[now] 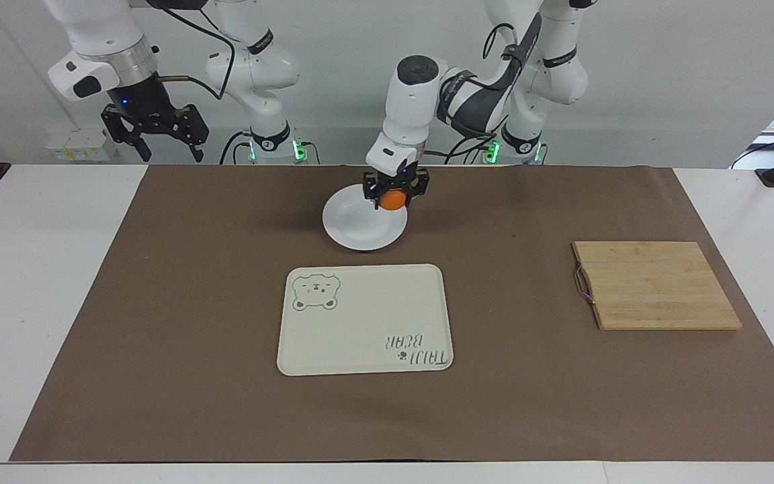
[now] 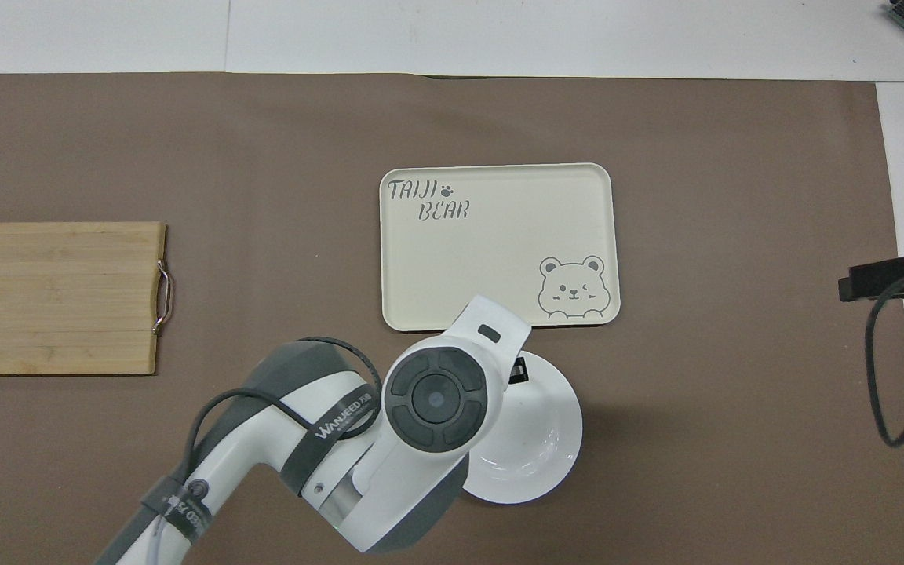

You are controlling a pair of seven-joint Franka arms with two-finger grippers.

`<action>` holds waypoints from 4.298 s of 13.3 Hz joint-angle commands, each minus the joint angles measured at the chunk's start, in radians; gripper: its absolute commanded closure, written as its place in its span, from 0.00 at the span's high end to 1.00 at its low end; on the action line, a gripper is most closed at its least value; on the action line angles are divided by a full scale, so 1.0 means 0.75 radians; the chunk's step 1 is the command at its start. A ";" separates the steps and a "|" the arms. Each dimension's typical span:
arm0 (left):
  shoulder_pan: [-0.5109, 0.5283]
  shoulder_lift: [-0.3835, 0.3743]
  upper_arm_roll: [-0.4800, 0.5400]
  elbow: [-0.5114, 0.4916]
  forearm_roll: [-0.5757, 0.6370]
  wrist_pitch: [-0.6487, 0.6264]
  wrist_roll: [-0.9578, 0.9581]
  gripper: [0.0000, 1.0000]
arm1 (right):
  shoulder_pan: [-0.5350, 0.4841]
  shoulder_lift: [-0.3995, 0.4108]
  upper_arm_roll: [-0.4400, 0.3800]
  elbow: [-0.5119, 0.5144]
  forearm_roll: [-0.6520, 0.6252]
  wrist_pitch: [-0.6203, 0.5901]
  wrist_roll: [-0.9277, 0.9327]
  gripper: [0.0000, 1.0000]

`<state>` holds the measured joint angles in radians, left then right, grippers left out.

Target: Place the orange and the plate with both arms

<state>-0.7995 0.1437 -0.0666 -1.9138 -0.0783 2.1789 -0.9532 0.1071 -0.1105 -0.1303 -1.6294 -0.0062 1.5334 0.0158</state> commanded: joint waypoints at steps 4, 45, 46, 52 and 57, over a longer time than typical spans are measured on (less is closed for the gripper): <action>-0.120 0.035 0.025 -0.034 -0.014 0.103 -0.046 0.00 | -0.014 -0.004 0.010 0.002 -0.010 -0.011 0.028 1.00; 1.008 -0.081 0.054 0.181 0.023 -0.369 1.334 1.00 | -0.043 0.047 -0.004 -0.655 0.830 0.420 -0.474 1.00; 1.033 -0.112 0.056 0.183 0.023 -0.393 1.353 1.00 | -0.037 0.047 -0.004 -0.697 0.859 0.461 -0.506 1.00; 1.056 -0.235 0.087 0.275 0.067 -0.616 1.422 1.00 | -0.018 0.080 -0.002 -0.938 1.178 0.539 -0.704 1.00; 1.056 -0.186 0.087 0.498 0.104 -0.892 1.422 1.00 | 0.047 0.110 -0.002 -1.141 1.425 0.598 -0.913 1.00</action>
<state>-0.0152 -0.0375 0.0036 -1.6156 -0.0246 1.5791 0.0994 0.1417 -0.0300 -0.1317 -2.4265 1.0035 1.9598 -0.5985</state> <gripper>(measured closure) 0.000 0.000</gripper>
